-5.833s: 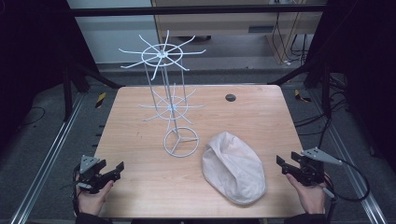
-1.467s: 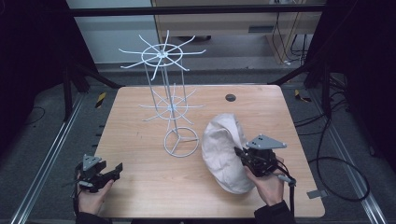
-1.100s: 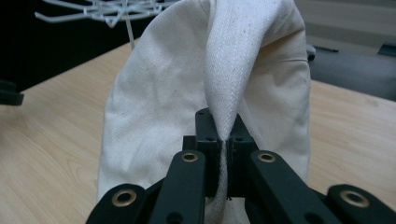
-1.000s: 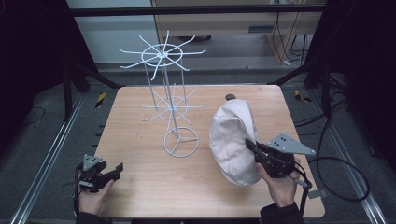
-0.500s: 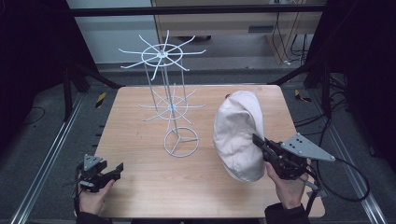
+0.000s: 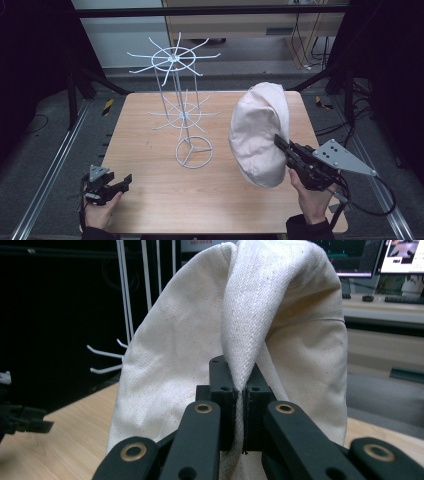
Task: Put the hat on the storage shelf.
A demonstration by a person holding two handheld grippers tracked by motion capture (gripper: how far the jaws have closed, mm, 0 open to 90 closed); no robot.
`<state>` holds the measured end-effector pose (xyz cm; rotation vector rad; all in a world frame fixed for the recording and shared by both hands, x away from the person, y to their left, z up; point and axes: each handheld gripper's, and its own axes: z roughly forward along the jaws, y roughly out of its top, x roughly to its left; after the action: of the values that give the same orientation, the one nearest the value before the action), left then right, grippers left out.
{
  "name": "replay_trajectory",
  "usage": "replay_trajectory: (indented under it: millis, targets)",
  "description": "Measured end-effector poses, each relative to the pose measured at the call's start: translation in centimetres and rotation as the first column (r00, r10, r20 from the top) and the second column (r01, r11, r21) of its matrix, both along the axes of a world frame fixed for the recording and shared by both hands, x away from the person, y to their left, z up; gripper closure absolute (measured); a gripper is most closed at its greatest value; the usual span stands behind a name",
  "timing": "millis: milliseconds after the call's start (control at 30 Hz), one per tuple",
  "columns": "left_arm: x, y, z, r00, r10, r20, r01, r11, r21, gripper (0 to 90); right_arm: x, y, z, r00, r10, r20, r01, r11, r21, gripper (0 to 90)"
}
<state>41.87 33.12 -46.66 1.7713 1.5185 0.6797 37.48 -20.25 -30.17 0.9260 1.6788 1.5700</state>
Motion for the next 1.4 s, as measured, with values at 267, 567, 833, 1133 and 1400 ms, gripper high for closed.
replay_trajectory:
  millis: [267,567,833,1133,1400]
  targets:
    - [0.0,0.1,0.1,1.0000,0.002,0.006,-0.002,1.0000,-0.004,31.9,0.3,1.8,1.9,0.9966,0.031,0.076,-0.034,0.999,0.032,87.6]
    - [-0.1,0.1,0.1,1.0000,0.001,0.006,-0.001,1.0000,-0.003,31.9,0.6,3.7,4.2,0.9864,0.060,0.153,-0.070,0.996,0.062,87.6]
    - [-0.1,0.1,0.1,1.0000,0.000,0.005,0.000,1.0000,-0.002,31.9,0.4,4.2,6.0,0.9768,0.060,0.206,-0.081,0.992,0.095,87.6]
    - [-0.1,0.1,0.1,1.0000,0.000,0.005,0.000,1.0000,-0.003,31.9,0.9,6.2,7.8,0.9654,0.085,0.247,-0.111,0.989,0.094,87.5]
    - [-0.1,0.1,0.1,1.0000,-0.001,0.006,0.001,1.0000,-0.002,31.9,1.5,8.2,8.8,0.9583,0.112,0.263,-0.136,0.988,0.074,87.5]
